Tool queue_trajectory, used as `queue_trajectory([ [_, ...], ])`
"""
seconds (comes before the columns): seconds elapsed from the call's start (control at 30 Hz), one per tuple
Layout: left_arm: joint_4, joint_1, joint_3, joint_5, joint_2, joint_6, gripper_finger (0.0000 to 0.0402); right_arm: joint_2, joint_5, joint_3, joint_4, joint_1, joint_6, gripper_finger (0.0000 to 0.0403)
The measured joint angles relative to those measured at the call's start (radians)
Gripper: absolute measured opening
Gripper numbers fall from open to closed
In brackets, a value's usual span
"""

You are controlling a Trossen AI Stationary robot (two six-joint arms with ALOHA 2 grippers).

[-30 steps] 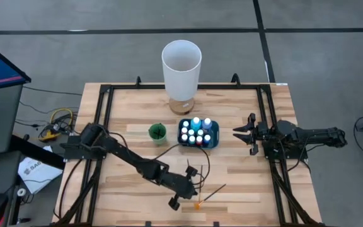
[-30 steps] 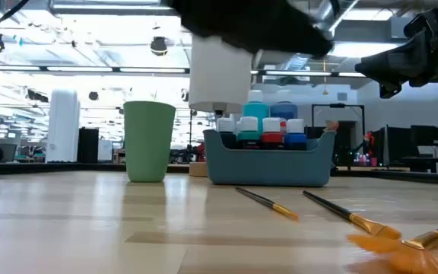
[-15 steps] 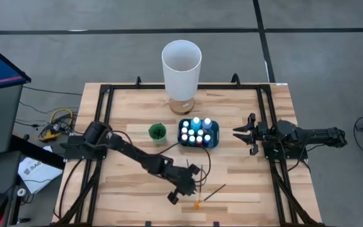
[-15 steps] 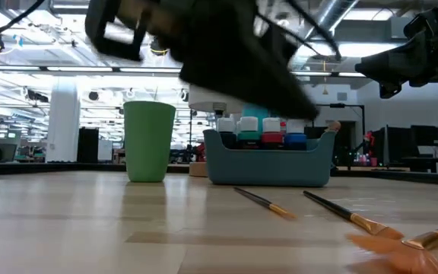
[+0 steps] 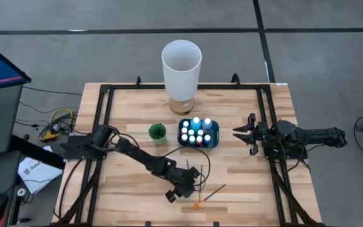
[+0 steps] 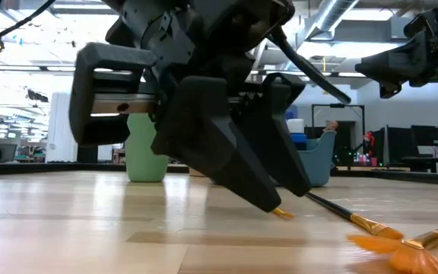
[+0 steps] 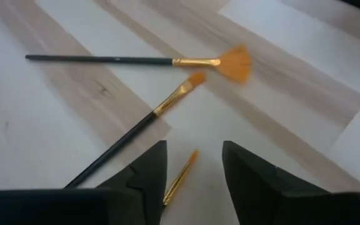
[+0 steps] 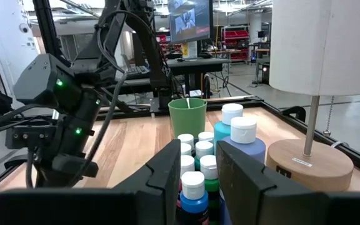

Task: Pick & Place Paint Supplies
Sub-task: Put the left gold black paintbrush into the green cup

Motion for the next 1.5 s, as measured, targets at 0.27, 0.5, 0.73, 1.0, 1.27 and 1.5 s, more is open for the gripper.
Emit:
queue_trajectory([
  [0.27, 0.001, 0.023, 0.004, 0.048, 0.033, -0.011, 0.013, 0.0, 0.0, 0.0, 0.0, 0.0, 0.0, 0.0098],
  [0.5, -0.025, 0.03, 0.006, 0.069, 0.036, -0.084, 0.0104, 0.0, 0.0, 0.0, 0.0, 0.0, 0.0, 0.0098],
  [0.73, -0.111, 0.025, 0.007, 0.063, 0.035, -0.085, 0.0027, 0.0, 0.0, 0.0, 0.0, 0.0, 0.0, 0.0098],
  [1.0, -0.124, 0.007, 0.005, -0.012, 0.036, -0.083, 0.0002, 0.0, 0.0, 0.0, 0.0, 0.0, 0.0, 0.0098],
  [1.27, -0.107, -0.005, 0.0, -0.083, 0.018, -0.219, 0.0, 0.0, 0.0, 0.0, 0.0, 0.0, 0.0, 0.0098],
  [1.5, -0.085, 0.003, -0.008, -0.161, -0.026, -0.321, 0.0, 0.0, 0.0, 0.0, 0.0, 0.0, 0.0, 0.0098],
])
